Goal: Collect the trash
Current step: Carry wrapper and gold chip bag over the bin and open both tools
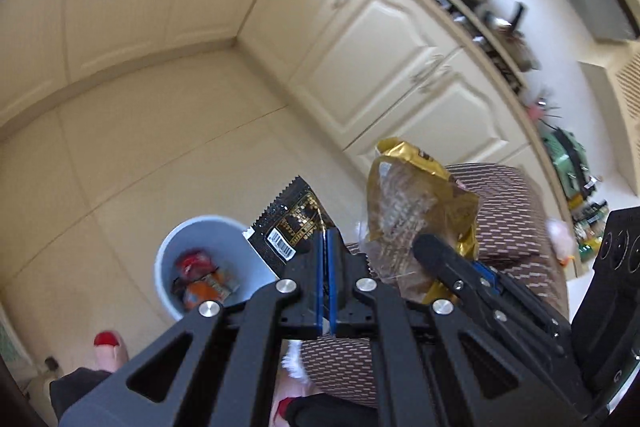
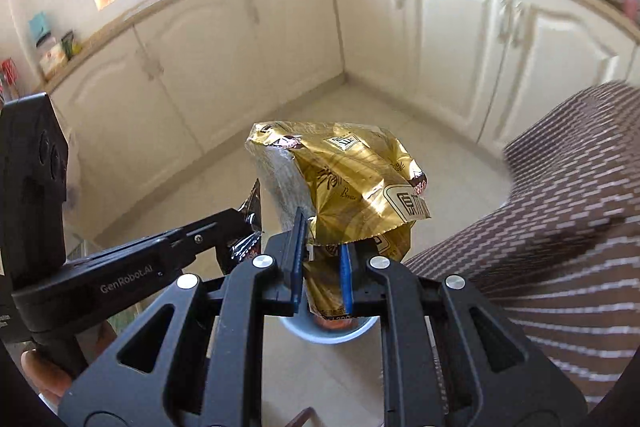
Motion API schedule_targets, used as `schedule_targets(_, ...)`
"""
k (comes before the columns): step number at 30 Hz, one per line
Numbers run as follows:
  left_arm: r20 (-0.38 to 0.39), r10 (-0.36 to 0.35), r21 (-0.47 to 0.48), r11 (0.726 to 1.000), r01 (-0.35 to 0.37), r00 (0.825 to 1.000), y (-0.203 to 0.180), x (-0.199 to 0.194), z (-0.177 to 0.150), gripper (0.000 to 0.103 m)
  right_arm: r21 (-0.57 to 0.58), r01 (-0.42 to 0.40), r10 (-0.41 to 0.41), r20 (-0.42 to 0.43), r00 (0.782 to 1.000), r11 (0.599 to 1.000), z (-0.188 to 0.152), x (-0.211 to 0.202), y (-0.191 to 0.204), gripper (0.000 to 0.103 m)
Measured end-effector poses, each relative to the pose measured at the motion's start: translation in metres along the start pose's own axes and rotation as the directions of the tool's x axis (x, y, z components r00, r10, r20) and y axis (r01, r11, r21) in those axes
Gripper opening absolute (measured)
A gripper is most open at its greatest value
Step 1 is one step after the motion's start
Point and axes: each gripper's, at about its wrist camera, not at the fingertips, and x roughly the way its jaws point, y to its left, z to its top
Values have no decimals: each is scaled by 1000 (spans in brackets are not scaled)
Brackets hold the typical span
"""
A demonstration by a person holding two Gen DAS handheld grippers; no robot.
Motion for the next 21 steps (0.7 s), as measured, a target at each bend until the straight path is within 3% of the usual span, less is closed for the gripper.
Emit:
schedule_targets(9,-146,133,-35,990,-140,980,62,81,-6,2,33,-7,14,-199,980,999,-25,114,-2,15)
schedule_targets(17,-250,149,-29,987,-161,957,90,134,-15,5,73,30,-7,-299,954,997,-49,165,-17,15)
schedule_targets(18,-254,147,-32,987,-160,956,93,136,-16,7,75,34,-9,-305,952,997,-52,168,-16,15)
schedule_targets(21,-272,152,-38,985,-168,950,100,143,-18,26,89,39,-8,-325,946,995,-59,175,-19,15)
